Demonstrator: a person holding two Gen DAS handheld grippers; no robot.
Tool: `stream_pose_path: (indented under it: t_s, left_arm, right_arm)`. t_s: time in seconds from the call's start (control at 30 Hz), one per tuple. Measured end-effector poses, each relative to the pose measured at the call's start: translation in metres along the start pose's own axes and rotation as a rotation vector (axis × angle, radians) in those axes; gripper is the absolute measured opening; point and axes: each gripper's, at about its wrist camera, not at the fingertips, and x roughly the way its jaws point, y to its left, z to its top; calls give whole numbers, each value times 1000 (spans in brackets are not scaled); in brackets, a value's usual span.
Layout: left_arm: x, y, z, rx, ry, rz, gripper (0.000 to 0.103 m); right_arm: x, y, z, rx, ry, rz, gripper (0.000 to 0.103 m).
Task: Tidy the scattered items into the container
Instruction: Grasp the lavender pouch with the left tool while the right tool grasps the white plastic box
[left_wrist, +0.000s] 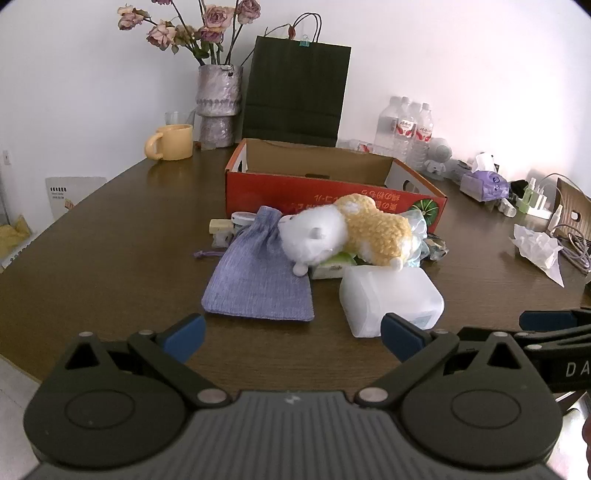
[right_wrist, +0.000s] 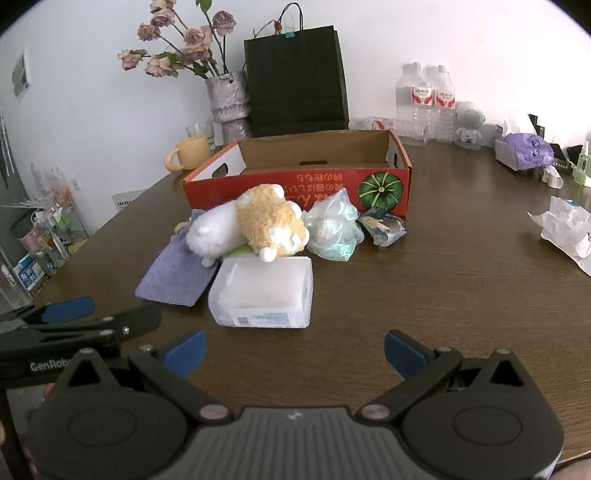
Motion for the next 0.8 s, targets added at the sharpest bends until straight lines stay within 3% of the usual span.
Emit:
stream_pose_path:
  t_s: [0.37, 0.8]
  left_arm:
    - [4, 8, -1, -11, 9, 5, 103]
    - [40, 43, 12, -33, -1, 15, 103]
  right_arm:
    - [10, 5, 1, -4, 10, 0, 103]
    - [60, 26, 9, -61, 15, -17, 103]
